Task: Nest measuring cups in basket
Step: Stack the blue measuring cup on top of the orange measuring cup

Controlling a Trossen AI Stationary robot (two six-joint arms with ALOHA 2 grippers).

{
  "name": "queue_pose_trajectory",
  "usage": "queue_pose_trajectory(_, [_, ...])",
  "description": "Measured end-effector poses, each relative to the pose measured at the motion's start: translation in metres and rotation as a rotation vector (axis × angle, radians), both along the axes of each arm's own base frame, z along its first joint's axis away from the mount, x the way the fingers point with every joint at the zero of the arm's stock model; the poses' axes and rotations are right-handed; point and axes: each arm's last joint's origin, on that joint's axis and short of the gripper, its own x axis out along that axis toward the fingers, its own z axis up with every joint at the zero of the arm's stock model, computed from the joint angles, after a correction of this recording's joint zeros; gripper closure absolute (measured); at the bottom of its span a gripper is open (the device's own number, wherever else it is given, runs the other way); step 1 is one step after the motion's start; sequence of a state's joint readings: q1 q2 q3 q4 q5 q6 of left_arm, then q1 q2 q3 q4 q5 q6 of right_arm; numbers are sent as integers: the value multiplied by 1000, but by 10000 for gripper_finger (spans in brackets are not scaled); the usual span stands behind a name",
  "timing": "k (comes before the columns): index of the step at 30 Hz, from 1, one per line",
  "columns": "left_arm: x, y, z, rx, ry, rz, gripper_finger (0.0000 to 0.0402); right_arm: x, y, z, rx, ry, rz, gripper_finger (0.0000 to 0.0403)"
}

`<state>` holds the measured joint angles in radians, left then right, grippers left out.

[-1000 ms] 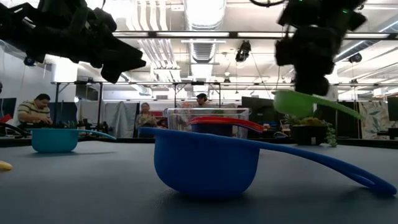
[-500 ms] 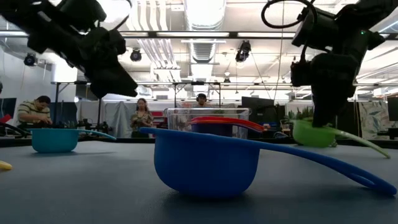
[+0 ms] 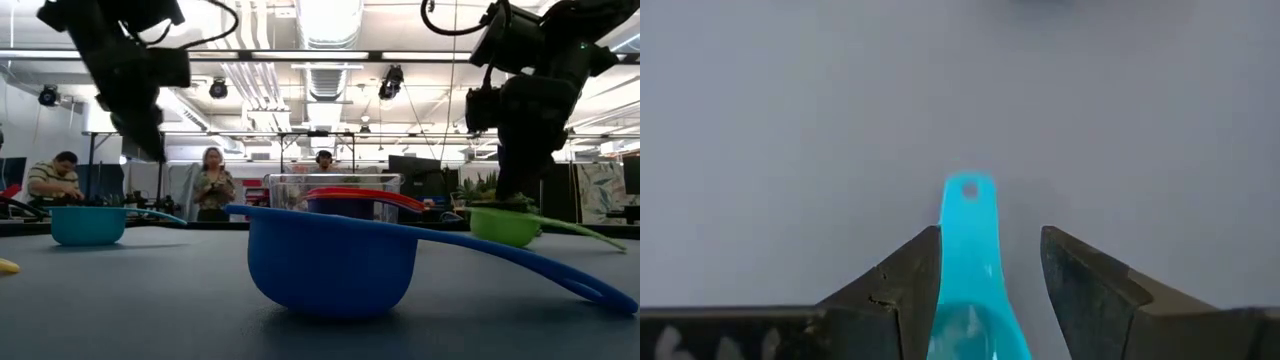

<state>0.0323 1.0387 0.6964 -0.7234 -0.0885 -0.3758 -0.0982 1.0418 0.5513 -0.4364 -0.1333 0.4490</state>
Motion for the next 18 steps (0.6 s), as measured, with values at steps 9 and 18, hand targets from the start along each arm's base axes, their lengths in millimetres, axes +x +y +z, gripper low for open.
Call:
queue_pose_trajectory(9, [-9, -17, -8, -105, 83, 7, 226, 0, 0, 0, -4, -2, 7, 304])
queue_pose_trajectory(18, [-24, -30, -33, -137, 199, 38, 205, 1, 0, 3, -5, -9, 3, 243])
